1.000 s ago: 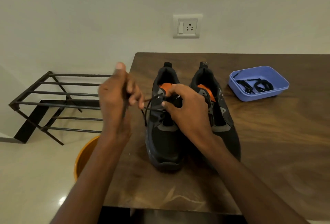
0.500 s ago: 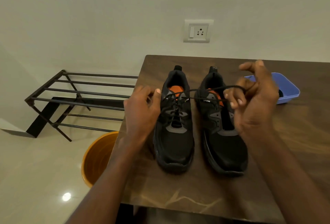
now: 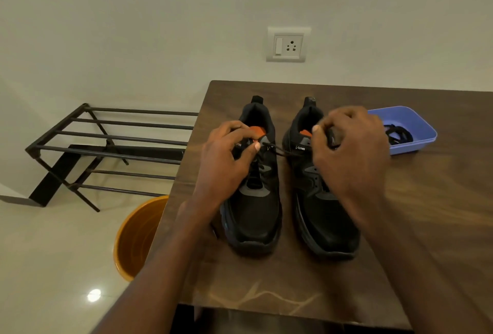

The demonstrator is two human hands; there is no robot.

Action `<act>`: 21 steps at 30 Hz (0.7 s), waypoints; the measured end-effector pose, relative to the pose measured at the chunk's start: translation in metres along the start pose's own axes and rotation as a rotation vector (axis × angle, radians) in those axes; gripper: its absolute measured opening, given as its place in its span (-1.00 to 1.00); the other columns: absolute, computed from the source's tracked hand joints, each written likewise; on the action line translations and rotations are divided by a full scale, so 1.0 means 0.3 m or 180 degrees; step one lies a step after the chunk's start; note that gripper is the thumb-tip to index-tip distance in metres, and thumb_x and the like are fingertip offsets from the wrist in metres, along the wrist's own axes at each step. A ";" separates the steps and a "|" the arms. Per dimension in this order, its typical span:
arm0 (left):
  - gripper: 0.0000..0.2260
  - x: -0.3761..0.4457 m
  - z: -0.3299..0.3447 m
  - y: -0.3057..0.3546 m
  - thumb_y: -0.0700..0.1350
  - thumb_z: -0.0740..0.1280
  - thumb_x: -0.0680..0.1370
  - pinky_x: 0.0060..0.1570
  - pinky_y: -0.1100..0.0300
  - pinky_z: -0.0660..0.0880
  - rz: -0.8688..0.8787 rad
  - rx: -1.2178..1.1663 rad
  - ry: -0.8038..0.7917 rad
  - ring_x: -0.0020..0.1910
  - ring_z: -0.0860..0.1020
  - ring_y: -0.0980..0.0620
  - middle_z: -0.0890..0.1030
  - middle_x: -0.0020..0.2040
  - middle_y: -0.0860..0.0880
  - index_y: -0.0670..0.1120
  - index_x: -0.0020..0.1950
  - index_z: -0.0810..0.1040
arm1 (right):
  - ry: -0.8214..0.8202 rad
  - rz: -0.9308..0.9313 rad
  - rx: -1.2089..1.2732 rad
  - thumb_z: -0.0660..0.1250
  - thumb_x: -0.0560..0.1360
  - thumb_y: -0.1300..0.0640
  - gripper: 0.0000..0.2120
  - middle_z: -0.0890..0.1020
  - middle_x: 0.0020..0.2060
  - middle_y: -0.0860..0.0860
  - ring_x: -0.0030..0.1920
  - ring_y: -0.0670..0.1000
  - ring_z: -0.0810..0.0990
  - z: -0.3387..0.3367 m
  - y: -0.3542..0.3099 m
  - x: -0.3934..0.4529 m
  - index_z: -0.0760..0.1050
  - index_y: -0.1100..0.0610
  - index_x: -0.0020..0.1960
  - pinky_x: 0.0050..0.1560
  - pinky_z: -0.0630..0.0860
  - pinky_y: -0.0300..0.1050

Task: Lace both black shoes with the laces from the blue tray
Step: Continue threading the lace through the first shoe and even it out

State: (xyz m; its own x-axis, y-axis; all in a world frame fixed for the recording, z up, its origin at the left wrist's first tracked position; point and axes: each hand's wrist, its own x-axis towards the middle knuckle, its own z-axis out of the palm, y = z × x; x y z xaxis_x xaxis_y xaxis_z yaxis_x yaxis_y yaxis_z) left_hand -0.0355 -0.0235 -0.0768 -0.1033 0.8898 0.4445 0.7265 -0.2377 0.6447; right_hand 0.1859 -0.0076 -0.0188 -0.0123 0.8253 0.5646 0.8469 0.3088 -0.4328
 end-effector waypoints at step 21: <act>-0.94 0.005 0.020 0.033 -0.25 0.39 0.60 0.05 0.31 0.55 -0.0298 -0.0477 0.0254 0.08 0.54 0.09 0.48 0.11 0.01 -0.11 0.01 0.61 | -0.1776 -0.0599 0.0400 0.38 0.51 -0.32 -0.36 0.47 0.46 -0.16 0.48 -0.06 0.40 0.113 -0.102 -0.024 0.36 -0.13 0.51 0.43 0.22 0.09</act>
State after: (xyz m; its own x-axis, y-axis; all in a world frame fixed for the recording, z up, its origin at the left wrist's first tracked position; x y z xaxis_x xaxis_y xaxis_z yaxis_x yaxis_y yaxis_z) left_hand -0.0242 -0.0221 -0.0735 -0.2235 0.8784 0.4224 0.6025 -0.2161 0.7683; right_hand 0.1421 -0.0070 -0.0336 -0.4619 0.8641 0.2002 0.7342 0.4991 -0.4604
